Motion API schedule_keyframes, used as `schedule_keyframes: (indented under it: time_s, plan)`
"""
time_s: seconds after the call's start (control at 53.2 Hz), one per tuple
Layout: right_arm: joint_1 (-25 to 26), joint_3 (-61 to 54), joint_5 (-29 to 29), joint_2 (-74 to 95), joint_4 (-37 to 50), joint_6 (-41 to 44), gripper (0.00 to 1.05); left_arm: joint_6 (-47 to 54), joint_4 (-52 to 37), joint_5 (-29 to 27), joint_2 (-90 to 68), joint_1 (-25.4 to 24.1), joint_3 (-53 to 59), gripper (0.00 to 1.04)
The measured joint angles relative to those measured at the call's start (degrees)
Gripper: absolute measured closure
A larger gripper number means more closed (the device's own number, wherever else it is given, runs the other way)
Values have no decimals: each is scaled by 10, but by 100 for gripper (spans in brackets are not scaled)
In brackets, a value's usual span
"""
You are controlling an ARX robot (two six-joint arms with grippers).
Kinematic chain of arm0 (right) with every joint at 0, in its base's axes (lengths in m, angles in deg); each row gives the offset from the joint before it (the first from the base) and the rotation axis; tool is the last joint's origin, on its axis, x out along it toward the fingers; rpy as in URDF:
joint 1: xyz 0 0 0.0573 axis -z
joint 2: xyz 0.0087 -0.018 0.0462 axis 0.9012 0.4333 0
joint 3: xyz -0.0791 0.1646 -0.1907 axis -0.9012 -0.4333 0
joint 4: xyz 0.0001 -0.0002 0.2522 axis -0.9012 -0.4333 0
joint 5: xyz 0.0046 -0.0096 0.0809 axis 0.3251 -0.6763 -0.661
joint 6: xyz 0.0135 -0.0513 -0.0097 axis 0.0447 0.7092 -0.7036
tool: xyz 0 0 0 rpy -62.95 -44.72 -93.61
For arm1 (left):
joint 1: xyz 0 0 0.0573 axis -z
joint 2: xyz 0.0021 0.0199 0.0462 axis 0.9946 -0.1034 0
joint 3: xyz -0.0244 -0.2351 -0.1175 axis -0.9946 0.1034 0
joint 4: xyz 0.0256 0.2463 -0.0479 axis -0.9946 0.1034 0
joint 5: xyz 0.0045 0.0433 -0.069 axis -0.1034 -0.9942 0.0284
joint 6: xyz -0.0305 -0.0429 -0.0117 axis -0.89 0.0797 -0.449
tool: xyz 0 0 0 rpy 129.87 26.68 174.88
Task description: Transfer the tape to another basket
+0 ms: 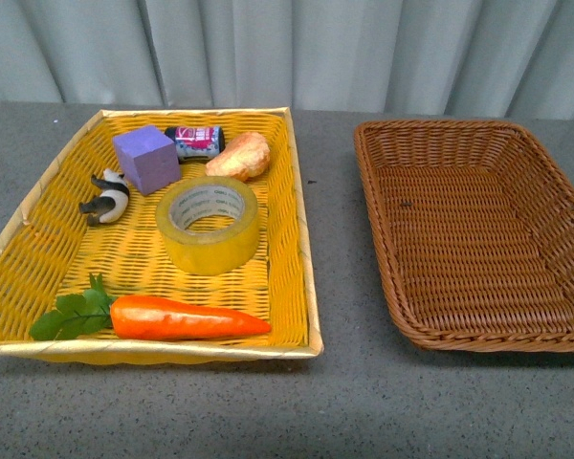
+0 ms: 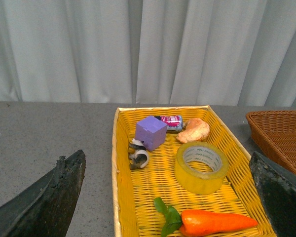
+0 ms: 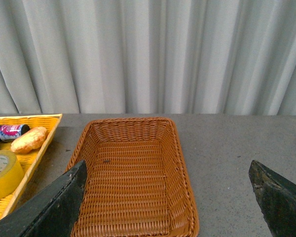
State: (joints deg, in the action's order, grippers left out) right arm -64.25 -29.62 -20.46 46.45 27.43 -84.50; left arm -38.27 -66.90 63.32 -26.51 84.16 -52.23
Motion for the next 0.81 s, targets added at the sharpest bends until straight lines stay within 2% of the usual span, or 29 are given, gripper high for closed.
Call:
schedule_keyframes:
  time_s: [0.808]
  plan:
    - [0,0,0,0,0,0,9,0,0,0,0,0,0,6]
